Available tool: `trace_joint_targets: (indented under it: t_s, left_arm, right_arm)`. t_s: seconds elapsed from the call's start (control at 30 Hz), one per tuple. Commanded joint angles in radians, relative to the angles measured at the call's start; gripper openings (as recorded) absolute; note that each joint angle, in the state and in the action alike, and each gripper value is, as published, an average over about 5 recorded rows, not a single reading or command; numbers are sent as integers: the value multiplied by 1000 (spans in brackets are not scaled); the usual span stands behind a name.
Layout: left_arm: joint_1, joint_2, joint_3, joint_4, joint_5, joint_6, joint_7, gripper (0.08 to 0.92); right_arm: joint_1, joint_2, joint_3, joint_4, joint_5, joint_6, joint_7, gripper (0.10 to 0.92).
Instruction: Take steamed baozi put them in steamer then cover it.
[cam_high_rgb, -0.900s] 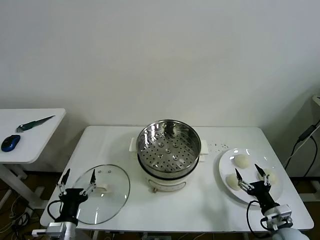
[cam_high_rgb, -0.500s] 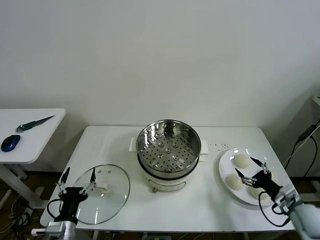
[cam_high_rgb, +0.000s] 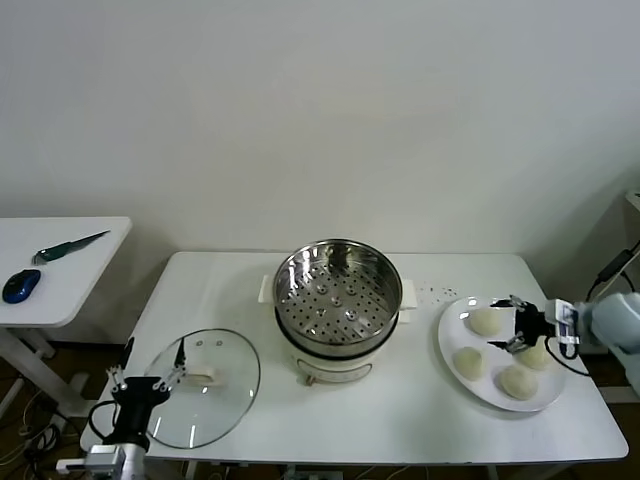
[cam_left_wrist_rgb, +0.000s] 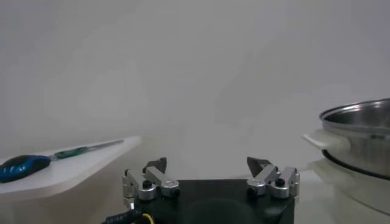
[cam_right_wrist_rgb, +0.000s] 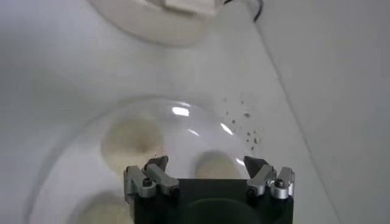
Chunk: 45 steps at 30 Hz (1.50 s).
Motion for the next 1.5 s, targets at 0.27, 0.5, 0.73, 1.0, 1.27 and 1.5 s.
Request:
trace_joint_targets:
  t_s: [0.27,0.5,0.73,1.0,1.27,1.5]
  left_arm:
    - [-8,5,-33,19,-16,7,-1,823]
    - [-5,8,-48,29,-20,6,-1,823]
    - [0,8,-54,34,-22,5,-1,823]
    - [2,7,-60,38,-21,6,-3,823]
    - [4,4,-60,45,-18,5,-4,823]
    - [5,4,-63,46,-18,6,-6,823]
  right_arm:
    - [451,256,-477,-437,-193,80,-109,823]
    - [410,333,-449,-500,-228,84,-95,823]
    - [383,350,-446,-500,-236,83,-99,823]
    - [379,344,-465,-499,-215,83,-107,823]
    - [378,356,-461,-518,-214,84,-112,819]
    - [379,354,-460,-515,-212,89,-115,727]
